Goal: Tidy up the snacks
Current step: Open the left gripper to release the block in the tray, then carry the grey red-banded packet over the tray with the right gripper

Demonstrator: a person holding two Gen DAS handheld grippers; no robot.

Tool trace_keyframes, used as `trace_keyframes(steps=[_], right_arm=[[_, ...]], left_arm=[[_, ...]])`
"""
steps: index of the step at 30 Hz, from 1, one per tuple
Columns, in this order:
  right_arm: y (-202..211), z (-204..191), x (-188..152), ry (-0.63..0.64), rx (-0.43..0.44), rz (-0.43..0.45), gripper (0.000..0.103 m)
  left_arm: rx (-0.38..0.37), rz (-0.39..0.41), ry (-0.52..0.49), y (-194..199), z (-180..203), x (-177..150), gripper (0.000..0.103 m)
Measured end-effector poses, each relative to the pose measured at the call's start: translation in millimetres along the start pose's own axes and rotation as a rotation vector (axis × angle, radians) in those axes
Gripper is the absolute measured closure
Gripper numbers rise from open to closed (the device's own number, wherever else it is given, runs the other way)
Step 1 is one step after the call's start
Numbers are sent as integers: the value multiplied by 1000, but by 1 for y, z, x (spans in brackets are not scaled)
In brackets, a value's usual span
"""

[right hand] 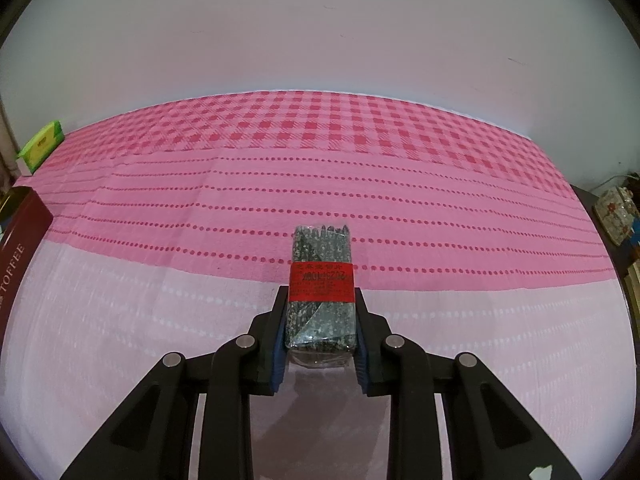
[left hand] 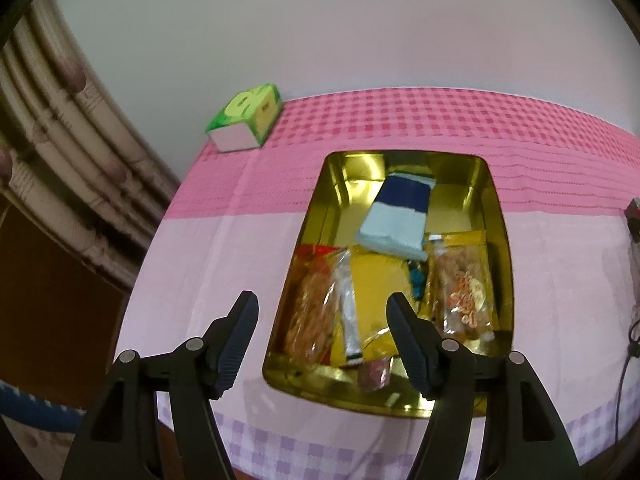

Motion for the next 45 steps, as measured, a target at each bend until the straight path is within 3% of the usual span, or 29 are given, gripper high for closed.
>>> trace_keyframes(steps=[8, 19, 35, 45], right_arm=[[10, -15, -7, -15, -14, -23, 79], [48, -69, -15, 9, 65, -17, 79], [107, -202, -9, 122, 240, 2, 78], [117, -296, -32, 192, 367, -61, 78]], left_arm=[[-6, 2, 97, -1, -21, -19, 34], [34, 33, 103, 0, -38, -35, 28], [35, 33, 171, -3, -63, -43, 27], [51, 18, 184, -8, -74, -45, 26]])
Point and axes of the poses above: each gripper's, at about its wrist camera, not at the fingertips, and y roughly against the way its jaws point, z to its right, x to its top, the point moved 7 cm from there along -y, roughly the way its jaws point, and after that the axes turned 7 degrees about -y, right-handed, at the moved point
